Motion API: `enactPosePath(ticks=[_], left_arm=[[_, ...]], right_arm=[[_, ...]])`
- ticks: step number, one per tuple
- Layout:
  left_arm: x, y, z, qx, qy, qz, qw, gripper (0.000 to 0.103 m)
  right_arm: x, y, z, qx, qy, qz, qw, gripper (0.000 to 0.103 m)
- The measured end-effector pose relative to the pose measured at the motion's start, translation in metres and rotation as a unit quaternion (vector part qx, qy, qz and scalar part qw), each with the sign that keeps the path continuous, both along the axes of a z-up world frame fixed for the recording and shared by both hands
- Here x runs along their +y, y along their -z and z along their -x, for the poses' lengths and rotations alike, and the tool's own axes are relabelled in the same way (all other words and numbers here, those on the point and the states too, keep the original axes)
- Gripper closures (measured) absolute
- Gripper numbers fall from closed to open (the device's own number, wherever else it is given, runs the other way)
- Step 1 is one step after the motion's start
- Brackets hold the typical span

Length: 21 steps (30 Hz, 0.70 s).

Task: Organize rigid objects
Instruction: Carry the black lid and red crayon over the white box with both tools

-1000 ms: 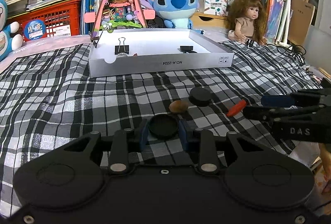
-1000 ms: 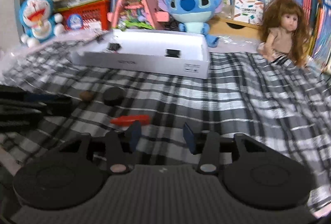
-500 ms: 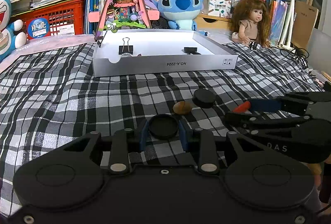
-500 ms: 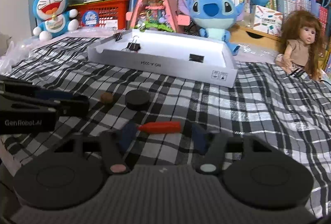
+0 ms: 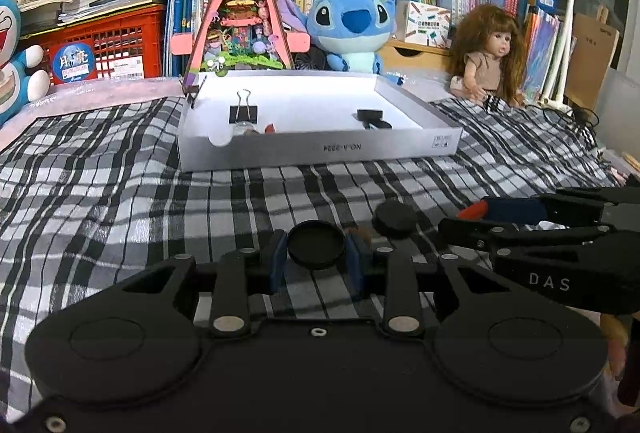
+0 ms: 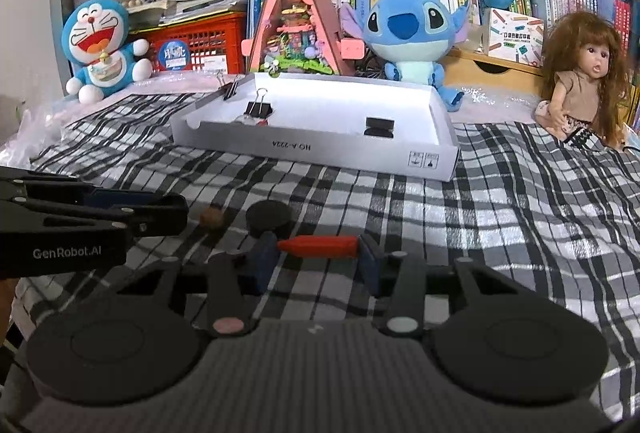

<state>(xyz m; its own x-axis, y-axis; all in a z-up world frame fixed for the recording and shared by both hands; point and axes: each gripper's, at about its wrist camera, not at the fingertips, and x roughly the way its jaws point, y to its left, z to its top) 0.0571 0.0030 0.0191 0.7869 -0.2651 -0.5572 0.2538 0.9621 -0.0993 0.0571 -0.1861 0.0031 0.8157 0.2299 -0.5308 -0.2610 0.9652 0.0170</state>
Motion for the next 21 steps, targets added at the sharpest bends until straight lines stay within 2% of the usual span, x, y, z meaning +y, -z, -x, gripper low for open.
enactPosePath(ticks=[21], left_arm=[[0.003, -0.038, -0.071, -0.008, -0.031, 0.027, 0.9991, 0.074]], right_arm=[[-0.012, -0.037, -0.061, 0.021, 0.027, -0.056, 0.998, 0.054]])
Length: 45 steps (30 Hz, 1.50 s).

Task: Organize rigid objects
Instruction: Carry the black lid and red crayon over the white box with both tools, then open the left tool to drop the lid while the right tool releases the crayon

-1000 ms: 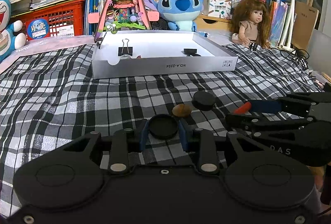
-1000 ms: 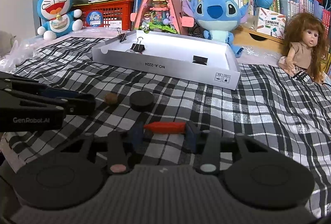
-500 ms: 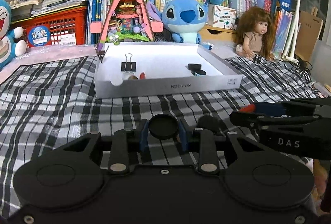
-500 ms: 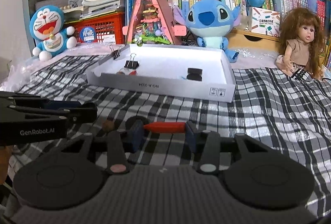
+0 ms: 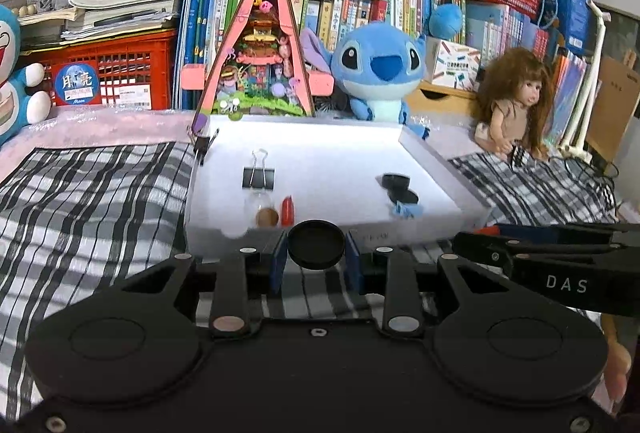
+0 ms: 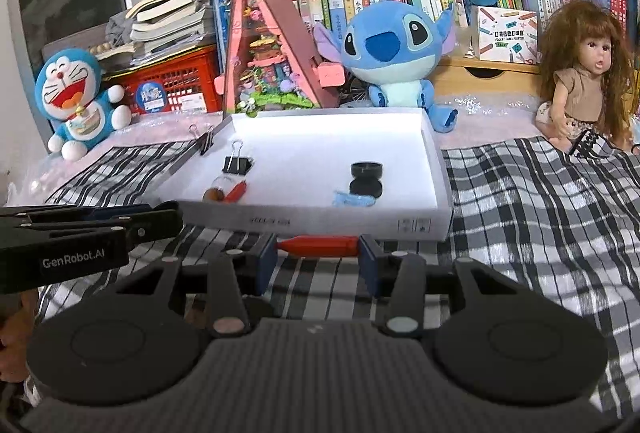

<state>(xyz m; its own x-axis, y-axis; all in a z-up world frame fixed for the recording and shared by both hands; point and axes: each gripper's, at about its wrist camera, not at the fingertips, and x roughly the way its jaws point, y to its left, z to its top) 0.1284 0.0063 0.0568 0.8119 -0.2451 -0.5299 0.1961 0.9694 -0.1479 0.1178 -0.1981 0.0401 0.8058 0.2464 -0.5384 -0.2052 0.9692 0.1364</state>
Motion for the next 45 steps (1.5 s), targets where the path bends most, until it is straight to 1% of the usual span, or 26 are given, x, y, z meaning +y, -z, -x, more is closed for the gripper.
enactPosePath(ticks=[7, 10, 14, 21, 27, 30, 34, 37, 39, 43, 45], left_arm=[[-0.001, -0.007, -0.033, 0.012, 0.005, 0.006, 0.9999, 0.074], [0.002, -0.009, -0.053, 0.027, 0.000, 0.014, 0.9995, 0.074], [0.005, -0.011, -0.079, 0.041, -0.012, 0.022, 0.9989, 0.074], [0.004, -0.012, -0.129, 0.050, -0.028, 0.025, 0.9981, 0.074], [0.002, 0.000, -0.166, 0.066, -0.046, 0.029, 0.9963, 0.074], [0.000, 0.006, -0.177, 0.070, -0.052, 0.021, 0.9960, 0.073], [0.000, 0.009, -0.188, 0.068, -0.051, 0.006, 0.9963, 0.073], [0.001, 0.013, -0.196, 0.070, -0.059, 0.003, 0.9958, 0.073], [0.000, 0.017, -0.199, 0.073, -0.064, 0.000, 0.9953, 0.073], [-0.006, 0.024, -0.201, 0.069, -0.064, -0.027, 0.9952, 0.073], [-0.005, 0.026, -0.201, 0.072, -0.064, -0.027, 0.9950, 0.073]], right_arm=[[-0.007, -0.006, -0.032, 0.029, 0.007, -0.032, 0.999, 0.054], [-0.010, -0.008, -0.050, 0.049, 0.015, -0.046, 0.998, 0.054], [-0.013, -0.013, -0.074, 0.062, 0.023, -0.061, 0.996, 0.054], [-0.012, -0.018, -0.118, 0.074, 0.030, -0.056, 0.995, 0.054], [-0.013, -0.012, -0.151, 0.080, 0.044, -0.055, 0.994, 0.054], [-0.012, -0.009, -0.164, 0.081, 0.048, -0.046, 0.994, 0.054], [-0.011, -0.004, -0.177, 0.089, 0.052, -0.054, 0.993, 0.054], [-0.010, 0.000, -0.185, 0.091, 0.057, -0.047, 0.993, 0.054], [-0.010, 0.003, -0.189, 0.092, 0.058, -0.044, 0.993, 0.054], [-0.011, 0.010, -0.198, 0.098, 0.061, -0.042, 0.992, 0.054], [-0.009, 0.013, -0.201, 0.100, 0.059, -0.032, 0.993, 0.054]])
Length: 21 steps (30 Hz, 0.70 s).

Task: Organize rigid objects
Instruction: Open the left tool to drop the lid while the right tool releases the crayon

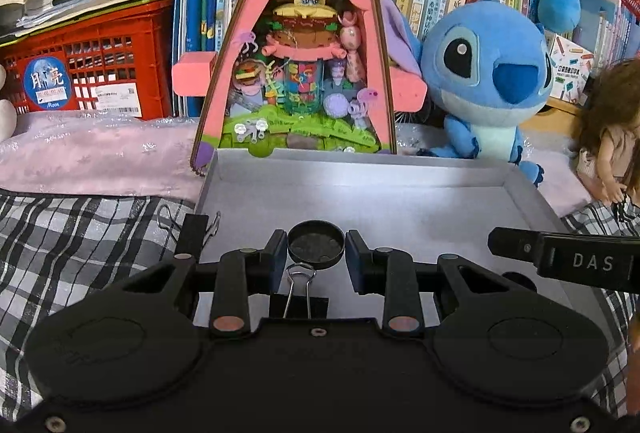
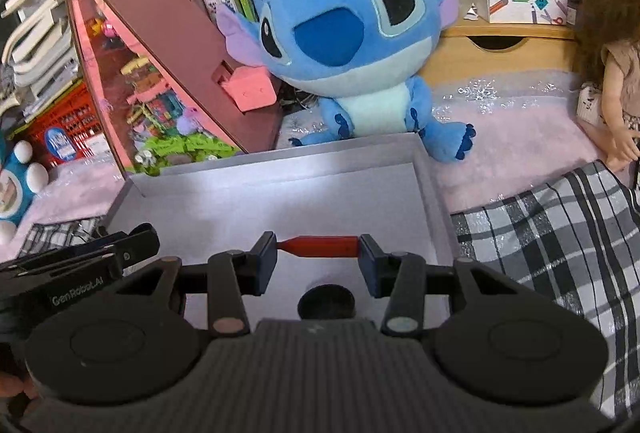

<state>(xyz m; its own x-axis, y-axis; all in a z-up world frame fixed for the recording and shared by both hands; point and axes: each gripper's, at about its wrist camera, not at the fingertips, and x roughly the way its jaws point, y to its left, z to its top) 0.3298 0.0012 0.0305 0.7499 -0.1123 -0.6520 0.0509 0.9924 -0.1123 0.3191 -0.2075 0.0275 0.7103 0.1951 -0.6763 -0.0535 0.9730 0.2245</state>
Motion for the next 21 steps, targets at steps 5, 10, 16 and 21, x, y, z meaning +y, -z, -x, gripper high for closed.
enactPosePath(ticks=[5, 10, 16, 21], left_arm=[[0.004, 0.007, -0.003, 0.007, -0.014, -0.001, 0.9999, 0.073], [0.007, 0.014, -0.002, 0.015, -0.016, -0.009, 0.9997, 0.073], [0.008, 0.016, 0.000, 0.013, -0.014, -0.014, 0.9997, 0.073], [0.007, 0.017, 0.002, 0.006, -0.013, -0.019, 0.9997, 0.073]], right_arm=[[0.003, 0.007, -0.002, 0.005, -0.001, 0.004, 1.000, 0.053], [0.007, 0.009, -0.002, 0.007, -0.010, 0.015, 1.000, 0.053], [0.005, 0.013, -0.002, 0.013, -0.008, 0.020, 1.000, 0.053], [0.003, 0.015, -0.001, 0.013, -0.006, 0.021, 1.000, 0.054]])
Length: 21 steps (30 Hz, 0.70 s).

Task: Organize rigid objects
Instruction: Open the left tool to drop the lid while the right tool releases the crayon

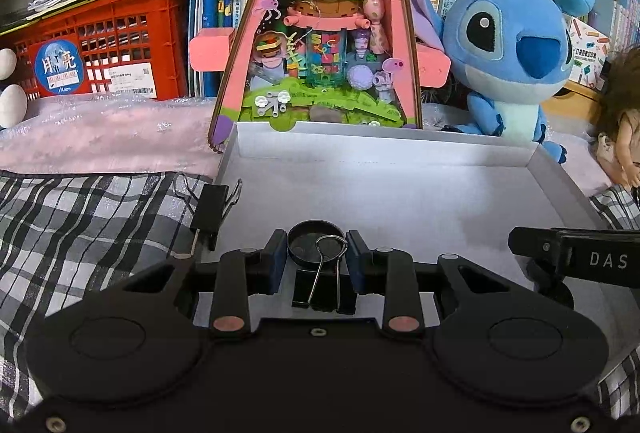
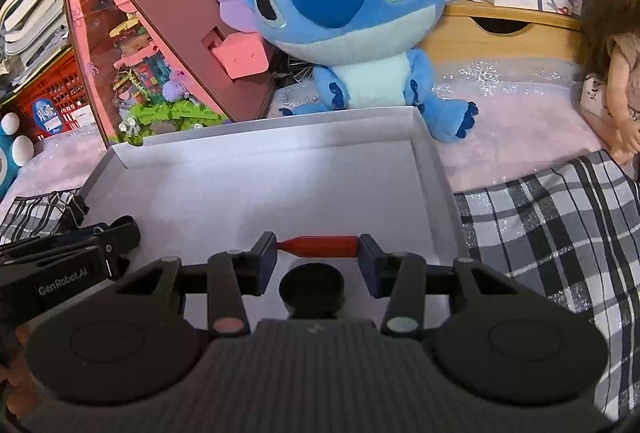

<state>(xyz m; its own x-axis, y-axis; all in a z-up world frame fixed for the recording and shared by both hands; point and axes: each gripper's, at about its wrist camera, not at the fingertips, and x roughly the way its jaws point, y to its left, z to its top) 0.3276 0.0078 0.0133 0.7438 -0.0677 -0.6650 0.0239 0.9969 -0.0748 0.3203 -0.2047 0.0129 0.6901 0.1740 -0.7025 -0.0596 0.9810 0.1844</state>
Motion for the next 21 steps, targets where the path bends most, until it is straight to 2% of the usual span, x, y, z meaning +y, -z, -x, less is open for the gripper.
enactPosePath(ticks=[6, 7, 8, 12, 16, 21], left_arm=[[-0.003, 0.000, 0.002, -0.004, 0.001, -0.007, 1.0000, 0.073], [-0.003, 0.000, 0.002, -0.004, 0.000, -0.008, 1.0000, 0.072], [-0.003, -0.001, 0.003, -0.004, -0.001, -0.008, 1.0000, 0.069], [-0.005, -0.006, 0.011, -0.016, -0.001, -0.009, 0.9998, 0.059], [-0.008, -0.013, 0.025, -0.031, 0.010, -0.006, 0.9994, 0.038], [-0.012, -0.023, 0.045, -0.041, 0.025, 0.001, 0.9988, 0.035]], right_arm=[[0.002, 0.001, 0.001, -0.005, 0.000, 0.002, 1.000, 0.051], [0.002, 0.001, 0.002, -0.007, 0.000, 0.001, 1.000, 0.048], [0.002, 0.001, 0.003, -0.009, 0.001, 0.001, 1.000, 0.041], [0.000, 0.000, 0.011, -0.019, 0.001, -0.004, 1.000, 0.032], [-0.001, -0.006, 0.020, -0.028, -0.005, -0.001, 1.000, 0.028], [-0.004, -0.018, 0.036, -0.048, -0.013, -0.004, 0.999, 0.021]])
